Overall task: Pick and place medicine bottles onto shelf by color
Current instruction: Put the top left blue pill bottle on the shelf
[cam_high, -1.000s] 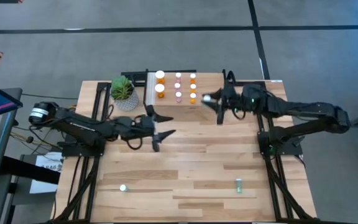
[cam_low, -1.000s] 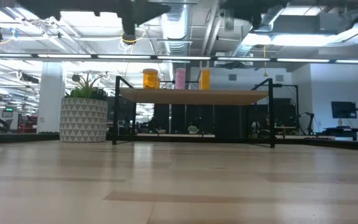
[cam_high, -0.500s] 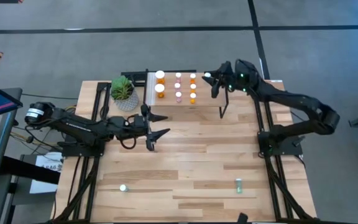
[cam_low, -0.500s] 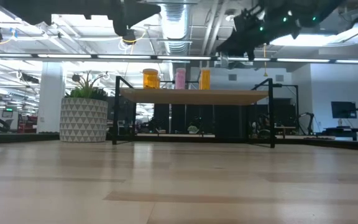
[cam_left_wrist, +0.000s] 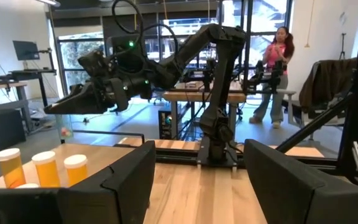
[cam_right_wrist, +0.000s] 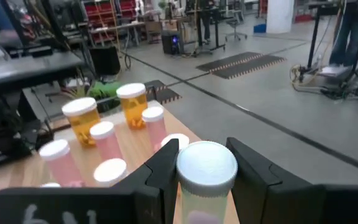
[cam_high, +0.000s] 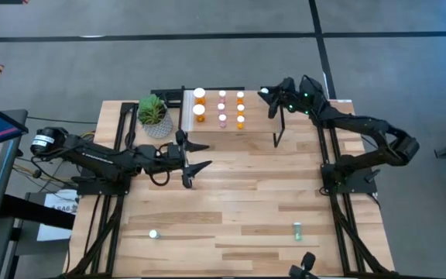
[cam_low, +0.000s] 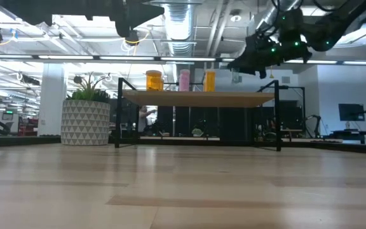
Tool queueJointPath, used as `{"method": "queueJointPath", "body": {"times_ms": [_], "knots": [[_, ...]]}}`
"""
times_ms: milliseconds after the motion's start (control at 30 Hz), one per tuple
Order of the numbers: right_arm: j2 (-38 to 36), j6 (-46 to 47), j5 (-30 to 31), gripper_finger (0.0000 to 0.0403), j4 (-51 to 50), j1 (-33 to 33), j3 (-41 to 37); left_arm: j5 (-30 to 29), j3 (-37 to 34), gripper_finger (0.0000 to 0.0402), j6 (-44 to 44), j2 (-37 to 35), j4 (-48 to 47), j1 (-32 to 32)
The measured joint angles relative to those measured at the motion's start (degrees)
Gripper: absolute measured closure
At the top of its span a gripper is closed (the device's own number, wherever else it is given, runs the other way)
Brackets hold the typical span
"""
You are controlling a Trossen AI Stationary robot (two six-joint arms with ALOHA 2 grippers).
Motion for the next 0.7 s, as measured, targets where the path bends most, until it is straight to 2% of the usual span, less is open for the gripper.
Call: {"method": "queueJointPath", "body": {"times_ms": [700], "knots": [[10.03,-2.42,0.28,0.0257,4.22,-0.91,0.12,-0.50,0.00,0.0168,0.08,0.04,-0.21,0.04]]}}
